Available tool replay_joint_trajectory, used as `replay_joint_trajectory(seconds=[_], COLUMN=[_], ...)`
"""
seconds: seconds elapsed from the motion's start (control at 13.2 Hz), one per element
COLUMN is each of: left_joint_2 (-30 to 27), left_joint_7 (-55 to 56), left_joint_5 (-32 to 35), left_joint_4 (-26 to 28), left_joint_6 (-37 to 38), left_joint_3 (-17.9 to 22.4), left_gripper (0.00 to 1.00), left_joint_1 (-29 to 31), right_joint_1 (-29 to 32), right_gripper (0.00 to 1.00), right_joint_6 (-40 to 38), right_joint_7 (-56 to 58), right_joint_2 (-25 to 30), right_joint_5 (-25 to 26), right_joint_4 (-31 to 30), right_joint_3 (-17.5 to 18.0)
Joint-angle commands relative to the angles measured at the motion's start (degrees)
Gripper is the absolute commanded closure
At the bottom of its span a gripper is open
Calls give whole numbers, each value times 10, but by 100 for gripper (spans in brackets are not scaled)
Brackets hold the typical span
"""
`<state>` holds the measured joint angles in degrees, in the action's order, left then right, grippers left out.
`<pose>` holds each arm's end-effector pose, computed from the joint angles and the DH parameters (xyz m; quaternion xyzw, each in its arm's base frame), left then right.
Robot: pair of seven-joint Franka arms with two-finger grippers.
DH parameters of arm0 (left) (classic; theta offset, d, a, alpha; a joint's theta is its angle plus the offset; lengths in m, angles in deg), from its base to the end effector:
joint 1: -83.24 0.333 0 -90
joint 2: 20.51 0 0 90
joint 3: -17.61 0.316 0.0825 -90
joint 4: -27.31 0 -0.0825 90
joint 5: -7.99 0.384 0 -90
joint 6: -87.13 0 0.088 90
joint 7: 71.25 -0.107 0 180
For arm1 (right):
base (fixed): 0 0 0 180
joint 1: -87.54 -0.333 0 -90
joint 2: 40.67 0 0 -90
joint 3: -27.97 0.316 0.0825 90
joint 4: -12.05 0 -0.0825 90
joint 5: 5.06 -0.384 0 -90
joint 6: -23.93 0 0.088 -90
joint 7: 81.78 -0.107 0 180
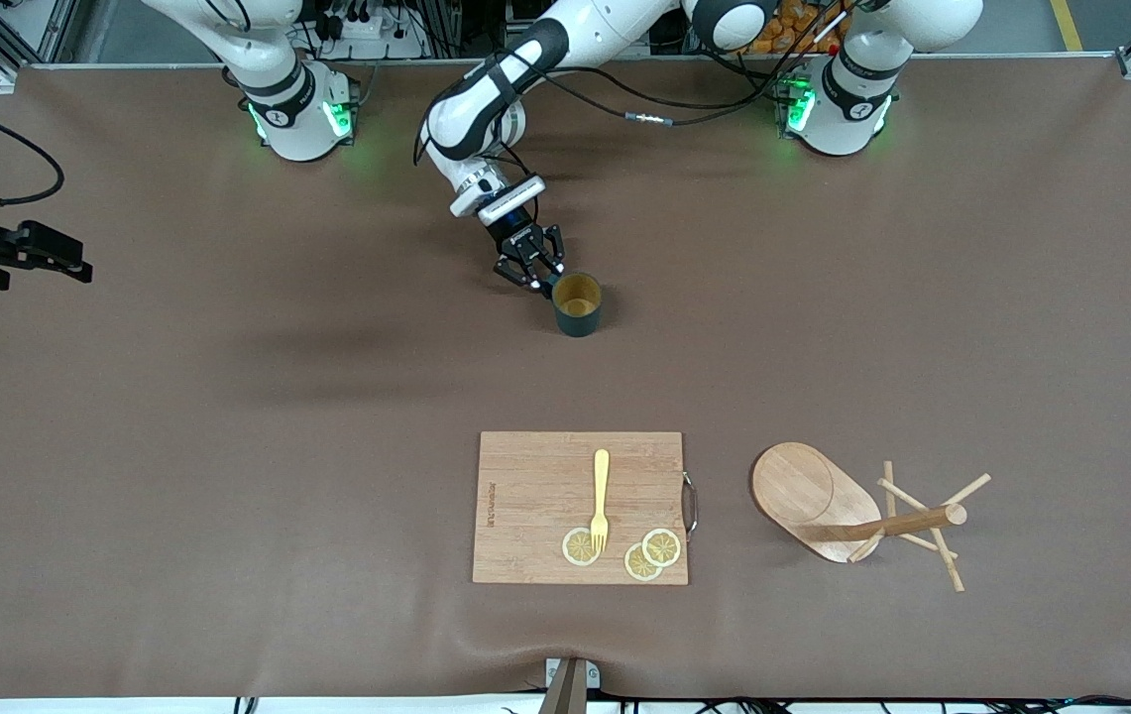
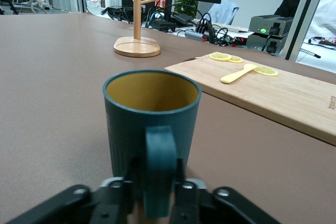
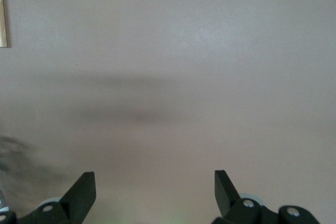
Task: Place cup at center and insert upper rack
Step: 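Lift the teal mug off the table with the left gripper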
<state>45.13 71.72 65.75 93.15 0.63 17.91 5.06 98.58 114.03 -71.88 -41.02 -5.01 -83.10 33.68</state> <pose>0.2358 -0.6508 0.0974 -0.7657 -0.3017 -0.5470 0.1533 0.5497 -0.0515 0.5790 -0.9981 -0.0399 0.0467 0.0061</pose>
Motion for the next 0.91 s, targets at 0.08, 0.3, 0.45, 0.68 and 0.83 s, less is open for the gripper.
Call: replay_joint_trajectory(seconds=[0.08, 0.3, 0.45, 0.68, 0.83], left_joint_2=[6, 4, -6, -34, -60], left_joint_7=[20, 21, 20, 18, 15], left_joint_5=[-12, -12, -12, -26, -41], left_joint_4=[-20, -20, -19, -20, -20], left_joint_6=[4, 4, 4, 3, 2], left_joint_3=[3, 3, 2, -1, -3], left_gripper=[93, 100, 100, 100, 100], left_joint_1=[-2, -2, -2, 0, 2], right_joint_1=[-11, -12, -12, -12, -11], right_gripper=[0, 0, 0, 0, 0], right_joint_6=[4, 3, 2, 4, 7], right_joint_7=[-9, -9, -9, -9, -9], right_joint_2=[13, 13, 13, 12, 13], right_joint_5=[4, 4, 4, 4, 0], right_joint_4=[-9, -9, -9, -10, -9], right_joint_3=[2, 2, 1, 2, 2])
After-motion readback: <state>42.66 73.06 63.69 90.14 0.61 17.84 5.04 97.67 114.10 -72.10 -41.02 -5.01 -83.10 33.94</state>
